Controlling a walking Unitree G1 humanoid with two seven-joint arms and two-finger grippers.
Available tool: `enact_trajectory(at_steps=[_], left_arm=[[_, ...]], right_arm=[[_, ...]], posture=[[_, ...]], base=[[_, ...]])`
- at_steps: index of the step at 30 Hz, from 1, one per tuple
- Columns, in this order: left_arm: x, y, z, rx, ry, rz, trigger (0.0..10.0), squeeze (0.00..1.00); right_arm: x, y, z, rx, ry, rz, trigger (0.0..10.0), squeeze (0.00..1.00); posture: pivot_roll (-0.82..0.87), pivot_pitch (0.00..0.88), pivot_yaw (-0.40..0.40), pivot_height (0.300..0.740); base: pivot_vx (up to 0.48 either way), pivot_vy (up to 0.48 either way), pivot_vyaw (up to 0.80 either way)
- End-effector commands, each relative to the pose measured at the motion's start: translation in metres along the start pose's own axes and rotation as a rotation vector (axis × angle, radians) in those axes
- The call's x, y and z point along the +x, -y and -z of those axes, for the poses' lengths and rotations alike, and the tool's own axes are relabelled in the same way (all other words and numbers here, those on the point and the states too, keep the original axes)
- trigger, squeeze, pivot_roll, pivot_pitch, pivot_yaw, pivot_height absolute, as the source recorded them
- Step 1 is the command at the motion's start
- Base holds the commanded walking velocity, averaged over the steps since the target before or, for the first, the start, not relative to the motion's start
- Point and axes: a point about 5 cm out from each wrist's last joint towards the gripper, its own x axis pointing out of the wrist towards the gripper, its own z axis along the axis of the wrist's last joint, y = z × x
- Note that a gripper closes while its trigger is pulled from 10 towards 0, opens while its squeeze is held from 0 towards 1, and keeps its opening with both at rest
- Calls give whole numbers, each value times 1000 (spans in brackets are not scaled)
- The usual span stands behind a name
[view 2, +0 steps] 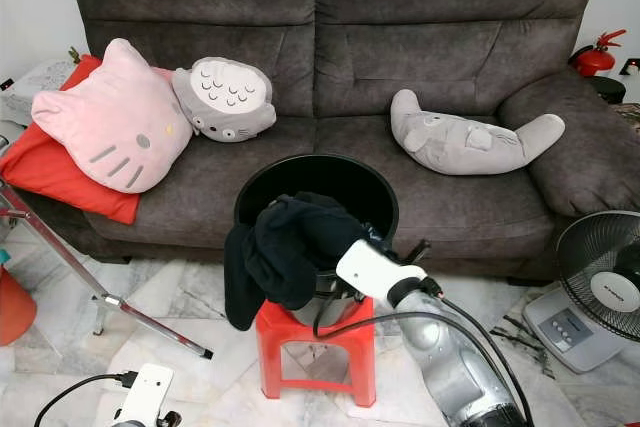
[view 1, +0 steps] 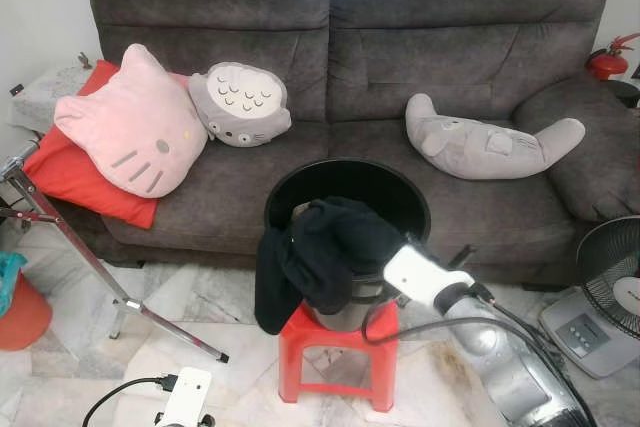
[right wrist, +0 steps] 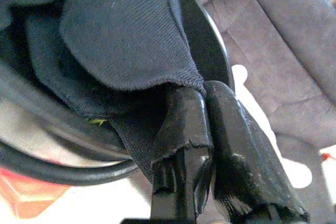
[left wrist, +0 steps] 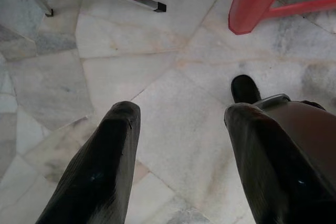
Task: Hang hanger
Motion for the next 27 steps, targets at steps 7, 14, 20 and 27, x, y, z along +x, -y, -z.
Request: enact_trajectory(at_steps=[7,14,20,27], left_arm=[[-1,-4,6,3,-9,-25,10000,0],[-2,-7,9,-27,-7,-38,10000,0],[-3,-7,11,-27,-8,-38,10000,0],[-3,-6,12,-27,-8,-35,10000,0]], right_arm=[[11,53,-68,512,272,285,10000,0],[7,54,-99,599,415,328,10000,0],[7,55,-98,603,407,333,10000,0],[9,54,-101,568,428,330,10000,0]], posture=[[-89,0,61,740],[-78,0,59,740],[-82,0,63,740],[-78,0,64,740]], base=[[0,0,0],[0,0,0],[-128,0,0],[-264,0,0]])
